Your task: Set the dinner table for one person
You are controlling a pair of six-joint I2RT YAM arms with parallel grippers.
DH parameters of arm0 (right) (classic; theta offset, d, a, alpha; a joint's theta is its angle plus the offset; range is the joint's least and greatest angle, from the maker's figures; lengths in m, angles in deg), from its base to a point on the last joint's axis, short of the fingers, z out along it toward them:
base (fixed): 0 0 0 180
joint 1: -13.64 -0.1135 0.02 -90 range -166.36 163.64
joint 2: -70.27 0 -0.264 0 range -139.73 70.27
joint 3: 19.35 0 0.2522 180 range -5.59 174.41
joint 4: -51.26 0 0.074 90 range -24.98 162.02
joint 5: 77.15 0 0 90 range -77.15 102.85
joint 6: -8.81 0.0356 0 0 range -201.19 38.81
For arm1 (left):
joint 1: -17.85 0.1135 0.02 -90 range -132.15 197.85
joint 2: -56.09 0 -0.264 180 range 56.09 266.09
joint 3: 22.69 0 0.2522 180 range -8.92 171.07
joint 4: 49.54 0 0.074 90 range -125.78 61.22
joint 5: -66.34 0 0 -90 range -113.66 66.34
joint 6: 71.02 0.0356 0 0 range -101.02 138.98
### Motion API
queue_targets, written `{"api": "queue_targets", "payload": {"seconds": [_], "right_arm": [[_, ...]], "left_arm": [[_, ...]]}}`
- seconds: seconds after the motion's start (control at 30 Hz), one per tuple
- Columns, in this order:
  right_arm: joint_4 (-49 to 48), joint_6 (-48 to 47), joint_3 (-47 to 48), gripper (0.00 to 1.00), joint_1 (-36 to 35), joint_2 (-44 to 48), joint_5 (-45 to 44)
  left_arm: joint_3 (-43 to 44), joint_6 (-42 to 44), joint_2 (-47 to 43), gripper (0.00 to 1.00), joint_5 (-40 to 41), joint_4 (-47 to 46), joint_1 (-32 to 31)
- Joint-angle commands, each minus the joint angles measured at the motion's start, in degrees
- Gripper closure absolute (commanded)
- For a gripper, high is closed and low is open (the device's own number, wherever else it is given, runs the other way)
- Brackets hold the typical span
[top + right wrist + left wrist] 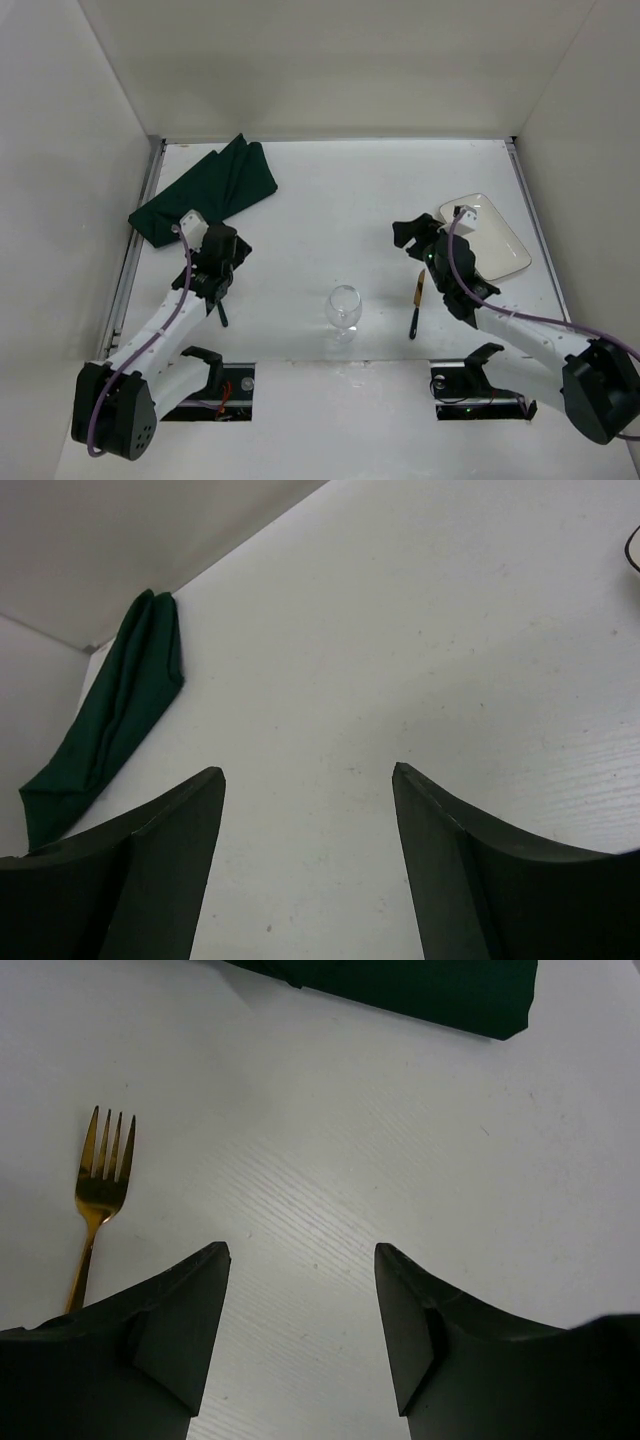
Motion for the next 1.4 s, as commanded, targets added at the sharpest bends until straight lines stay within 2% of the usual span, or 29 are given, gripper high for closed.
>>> {"api": "queue_targets", "payload": {"seconds": [0.0, 0.13, 0.2, 0.3, 0.37, 0.5, 0.7, 0.77, 1.0, 1.13, 1.37], "right_arm": [[-3.93, -0.28, 1.04, 0.26, 0.11, -0.95, 0.73], [-3.49, -0.8, 1.92, 0.33, 0.11, -2.36, 3.01], [-4.19, -0.81, 1.83, 0.47, 0.11, -2.89, 3.54], [-3.24, -0.81, 2.88, 0.78, 0.11, -4.64, 5.29], [-2.44, -0.81, 3.41, 0.87, 0.11, -4.91, 6.53], [-2.0, -0.63, 4.11, 0.85, 0.11, -7.19, 7.67], [-2.53, -0.81, 4.47, 0.55, 0.11, -8.6, 8.55], [-1.83, -1.15, 4.91, 0.5, 0.11, -8.78, 8.9], [-1.65, -1.25, 5.79, 0.47, 0.11, -10.1, 10.31], [-2.18, -1.33, 5.87, 0.47, 0.11, -10.45, 11.01], [-1.91, -1.16, 5.52, 0.46, 0.46, -9.66, 12.42]], "left_arm": [[3.42, 0.81, 0.76, 0.42, -0.81, -0.92, -0.08], [4.04, 0.81, 2.52, 0.42, 1.99, -4.68, 0.71], [4.91, 0.73, 4.79, 0.42, 3.5, -5.75, 0.54], [7.55, 1.69, 8.75, 0.42, 4.55, -6.54, -0.08], [8.43, 1.69, 10.86, 0.42, 6.57, -7.94, 0.53], [11.07, 1.78, 15.43, 0.41, 8.16, -10.58, 3.34], [14.85, -1.03, 22.73, 0.41, 6.58, -13.31, 8.96], [14.85, -1.91, 23.79, 0.42, 5.79, -15.06, 10.72], [19.77, -3.14, 32.04, 0.44, -2.29, -17.53, 16.35], [20.56, -4.9, 36.0, 0.46, -3.35, -21.3, 15.83], [21.53, -9.64, 42.33, 0.53, -3.79, -22.01, 15.65]]}}
